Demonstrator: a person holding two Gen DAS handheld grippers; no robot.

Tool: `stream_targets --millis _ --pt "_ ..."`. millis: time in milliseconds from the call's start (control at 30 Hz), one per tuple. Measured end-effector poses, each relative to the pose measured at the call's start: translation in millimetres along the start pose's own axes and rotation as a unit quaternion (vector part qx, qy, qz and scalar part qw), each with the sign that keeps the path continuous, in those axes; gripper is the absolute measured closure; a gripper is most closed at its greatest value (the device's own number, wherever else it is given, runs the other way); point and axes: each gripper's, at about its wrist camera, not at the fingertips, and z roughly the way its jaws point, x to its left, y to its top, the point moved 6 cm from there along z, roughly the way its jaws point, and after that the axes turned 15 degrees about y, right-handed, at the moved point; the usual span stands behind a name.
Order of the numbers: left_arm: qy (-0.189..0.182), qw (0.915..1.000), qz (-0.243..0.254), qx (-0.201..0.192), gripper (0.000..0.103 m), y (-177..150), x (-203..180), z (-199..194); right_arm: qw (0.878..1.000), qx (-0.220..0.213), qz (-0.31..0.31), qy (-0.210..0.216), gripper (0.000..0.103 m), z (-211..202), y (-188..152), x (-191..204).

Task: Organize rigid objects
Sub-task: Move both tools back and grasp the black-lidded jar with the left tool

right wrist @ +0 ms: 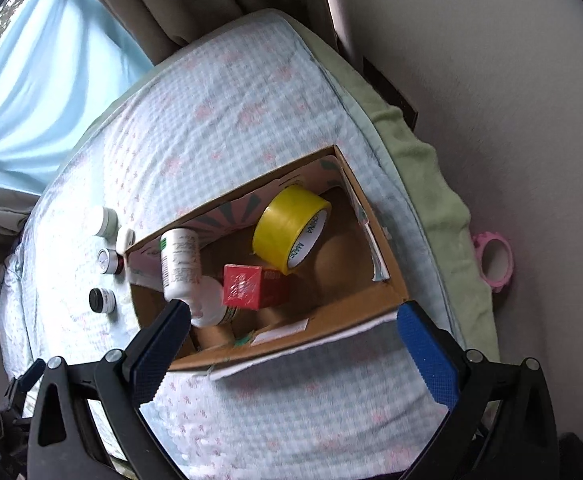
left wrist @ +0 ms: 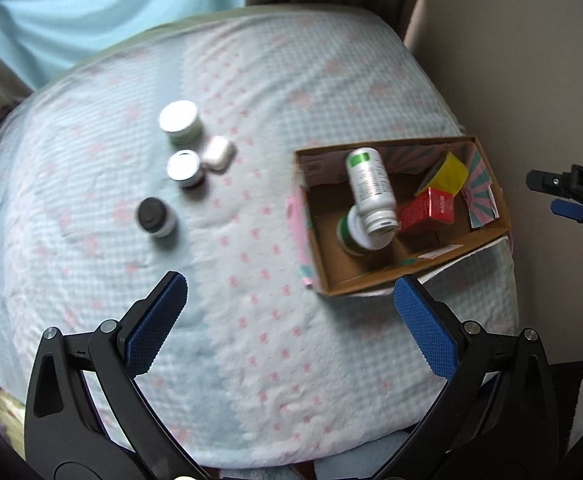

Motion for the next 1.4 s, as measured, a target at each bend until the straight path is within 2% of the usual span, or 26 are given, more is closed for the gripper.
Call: stream_targets --millis 200,400,533,733,1000,1100,1267,1400 --pt "0.023 0.9991 -0.022 -0.027 0.0 -13 54 -23 0.999 -0.032 -0.029 0.019 0.0 -25 -14 39" --pt "0.029 0.9969 -0.046 -0.057 0.0 -22 106 -38 0.993 -0.073 -0.077 0.044 0.0 -47 -26 105" --pt "0.038 0.9952 -0.055 -0.071 0.0 -25 138 -42 0.989 -0.07 -0.114 0.064 0.0 -41 -33 153" --pt "0.036 0.994 -0.08 -0.065 0.0 -29 180 -31 0.981 -0.076 -0.158 0.084 0.0 -22 -38 219" --pt "0.025 0.9935 -0.095 -0.058 0.0 -22 208 -4 0.971 -0.036 -0.226 0.077 0.0 29 -32 290" --pt "0.021 0.9946 -0.089 -0.05 0.0 -19 210 15 0.967 -0.015 -0.246 0.069 0.0 60 -29 308" --pt "0.019 0.9967 -0.069 -0.039 0.0 -14 209 61 0.965 0.02 -0.252 0.075 0.0 122 -23 318" --pt "0.017 0.998 -0.052 -0.032 0.0 -13 201 109 0.956 0.037 -0.28 0.074 0.0 179 -16 320"
